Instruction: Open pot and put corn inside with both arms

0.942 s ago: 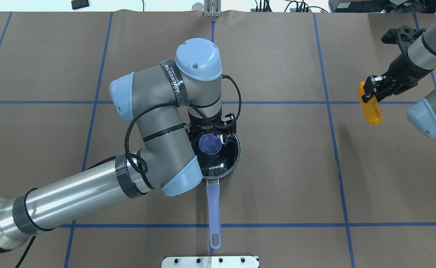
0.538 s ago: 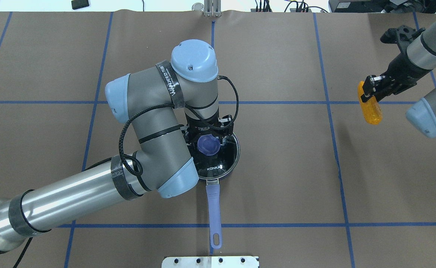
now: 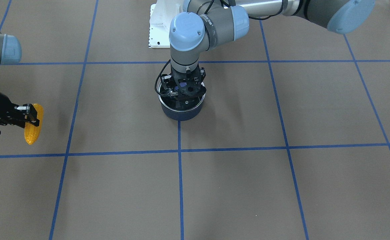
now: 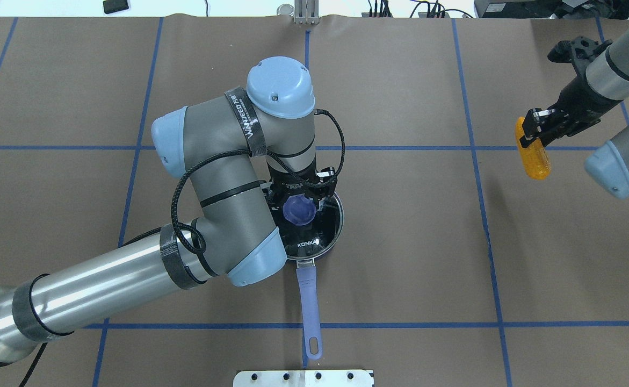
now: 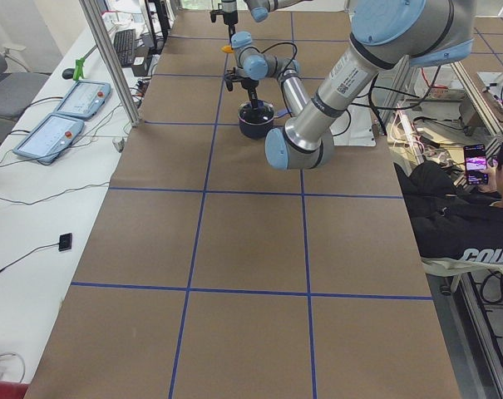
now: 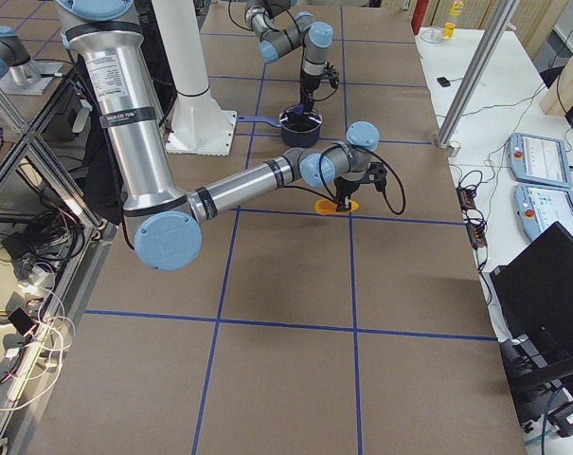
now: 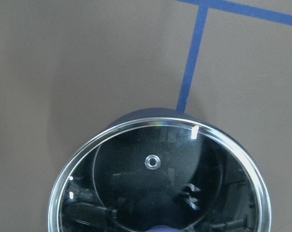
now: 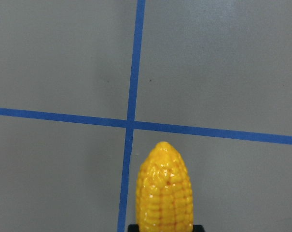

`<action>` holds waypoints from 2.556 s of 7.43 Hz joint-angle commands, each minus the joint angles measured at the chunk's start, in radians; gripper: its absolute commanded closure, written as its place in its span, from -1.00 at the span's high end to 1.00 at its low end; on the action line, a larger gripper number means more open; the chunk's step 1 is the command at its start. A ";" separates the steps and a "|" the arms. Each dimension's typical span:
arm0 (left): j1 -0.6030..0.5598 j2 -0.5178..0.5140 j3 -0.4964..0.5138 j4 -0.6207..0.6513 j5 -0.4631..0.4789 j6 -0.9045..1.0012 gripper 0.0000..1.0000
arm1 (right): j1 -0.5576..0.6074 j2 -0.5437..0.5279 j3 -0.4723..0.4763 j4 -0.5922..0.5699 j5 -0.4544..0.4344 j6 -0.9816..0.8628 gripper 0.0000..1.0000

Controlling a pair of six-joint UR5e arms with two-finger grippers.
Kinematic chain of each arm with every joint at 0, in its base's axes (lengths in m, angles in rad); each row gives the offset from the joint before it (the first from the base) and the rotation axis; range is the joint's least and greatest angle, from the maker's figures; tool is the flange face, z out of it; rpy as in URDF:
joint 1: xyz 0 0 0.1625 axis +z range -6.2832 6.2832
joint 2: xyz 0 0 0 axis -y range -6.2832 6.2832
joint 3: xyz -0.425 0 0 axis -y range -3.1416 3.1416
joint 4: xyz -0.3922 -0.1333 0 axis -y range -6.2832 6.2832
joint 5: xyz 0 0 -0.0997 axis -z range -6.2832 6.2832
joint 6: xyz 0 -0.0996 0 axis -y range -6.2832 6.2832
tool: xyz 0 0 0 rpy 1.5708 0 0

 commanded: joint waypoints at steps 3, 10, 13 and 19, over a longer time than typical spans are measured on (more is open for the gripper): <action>-0.005 0.011 -0.134 0.124 -0.002 0.017 0.09 | -0.004 0.095 -0.012 -0.092 0.002 0.017 -0.84; -0.148 0.545 -0.578 0.118 -0.005 0.380 0.09 | -0.158 0.356 -0.009 -0.173 -0.098 0.363 -0.85; -0.270 0.700 -0.561 0.054 -0.006 0.608 0.09 | -0.264 0.464 -0.006 -0.173 -0.158 0.544 -0.85; -0.396 0.804 -0.318 -0.296 -0.107 0.748 0.09 | -0.510 0.579 -0.012 -0.258 -0.353 0.660 -0.87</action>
